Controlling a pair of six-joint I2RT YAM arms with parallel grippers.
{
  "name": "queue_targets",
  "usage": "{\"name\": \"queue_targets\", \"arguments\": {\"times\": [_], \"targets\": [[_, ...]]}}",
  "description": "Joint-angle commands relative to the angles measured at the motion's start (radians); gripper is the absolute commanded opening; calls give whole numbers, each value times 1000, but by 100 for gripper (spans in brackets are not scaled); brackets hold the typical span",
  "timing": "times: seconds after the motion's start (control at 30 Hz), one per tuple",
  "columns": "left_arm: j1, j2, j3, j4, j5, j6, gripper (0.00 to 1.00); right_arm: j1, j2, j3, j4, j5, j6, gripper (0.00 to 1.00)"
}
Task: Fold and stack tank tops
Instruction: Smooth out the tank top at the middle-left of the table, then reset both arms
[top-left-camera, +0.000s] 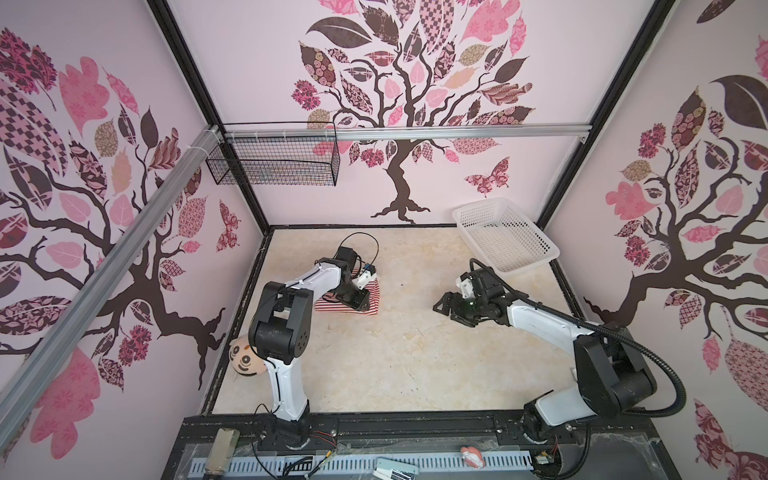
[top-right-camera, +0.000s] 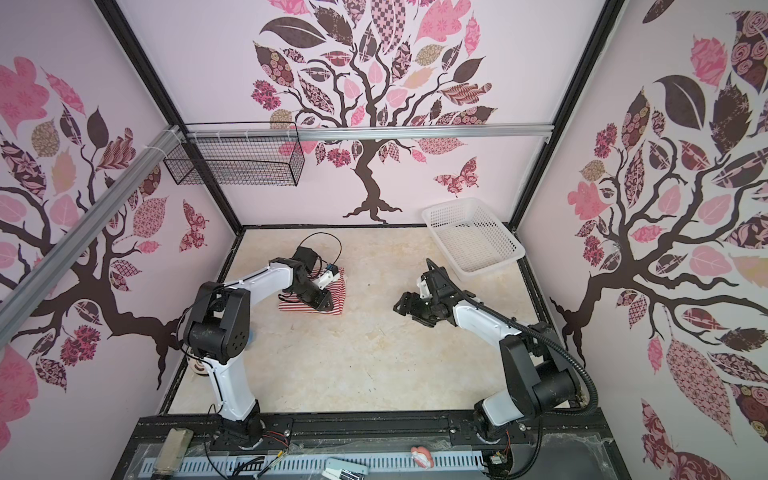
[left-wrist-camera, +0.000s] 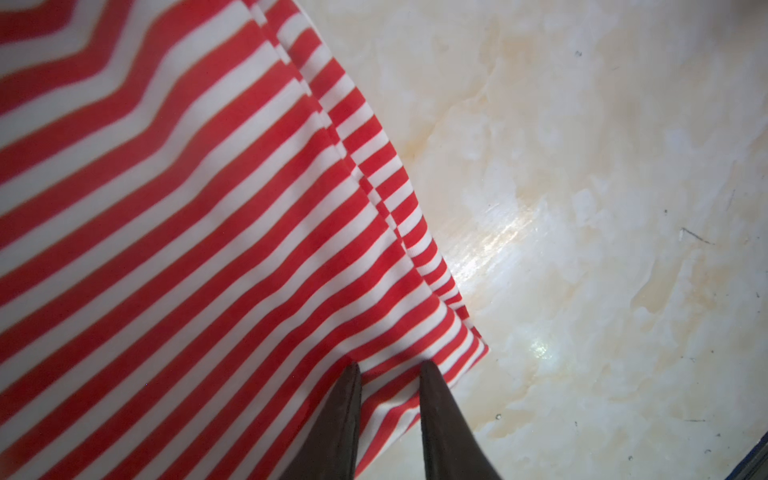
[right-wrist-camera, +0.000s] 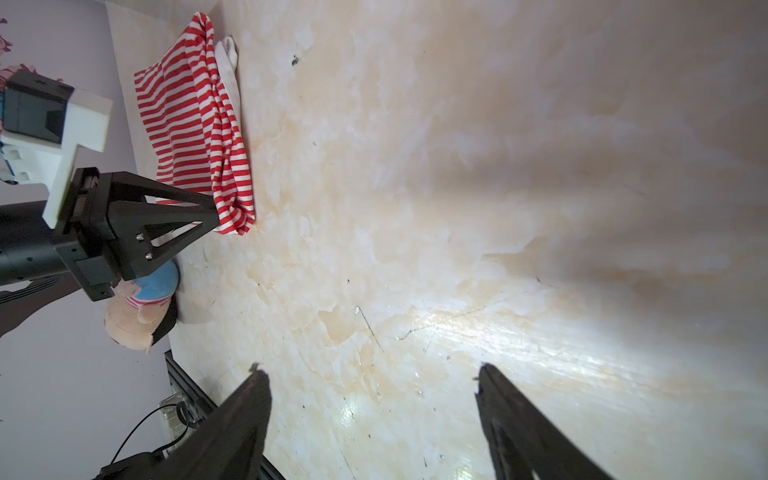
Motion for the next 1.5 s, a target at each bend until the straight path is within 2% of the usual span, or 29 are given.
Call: {"name": "queue_targets", "arguments": {"times": [0.0, 0.13, 0.23, 0.27, 0.3, 0.37, 0.47, 0.57, 0.63, 0.73, 0.83, 0.97, 1.1, 1.2, 1.33, 1.47], "targets": [[0, -74, -1, -2, -7, -17, 28, -6, -47, 31, -54, 30, -49, 81], [2, -236, 6, 15, -28, -44, 29, -7, -64, 89, -123, 95, -114, 92], [15, -396, -46, 82, -67, -86, 33, -20, -93, 117, -147, 134, -151, 100], [24, -445, -71, 112, -82, -104, 37, -30, -102, 121, -152, 142, -158, 100], [38, -501, -102, 147, -101, -129, 48, -46, -114, 125, -154, 148, -166, 100], [80, -593, -152, 187, -94, -159, 60, -87, -139, 123, -149, 139, -175, 100], [184, -729, -254, 267, -58, -228, 78, -153, -205, 96, -121, 184, -181, 100], [244, -850, -363, 335, -72, -233, 86, -168, -267, 77, -113, 322, -219, 100], [271, -934, -475, 434, -119, -262, 95, -171, -300, 56, -87, 372, -289, 100], [308, -1013, -599, 532, -160, -281, 97, -171, -370, -59, 56, 481, -330, 100], [385, -1028, -709, 645, -125, -302, 97, -174, -438, -189, 221, 525, -370, 100], [465, -956, -799, 781, -38, -300, 97, -174, -503, -368, 464, 596, -437, 100], [471, -847, -861, 916, -20, -278, 97, -174, -466, -412, 533, 643, -490, 100], [471, -820, -917, 1046, -8, -287, 97, -174, -418, -443, 609, 639, -548, 100], [471, -774, -1015, 1295, -53, -256, 97, -174, -370, -506, 761, 625, -601, 100], [471, -714, -994, 1310, -40, -247, 97, -181, -294, -543, 894, 630, -658, 100]]}}
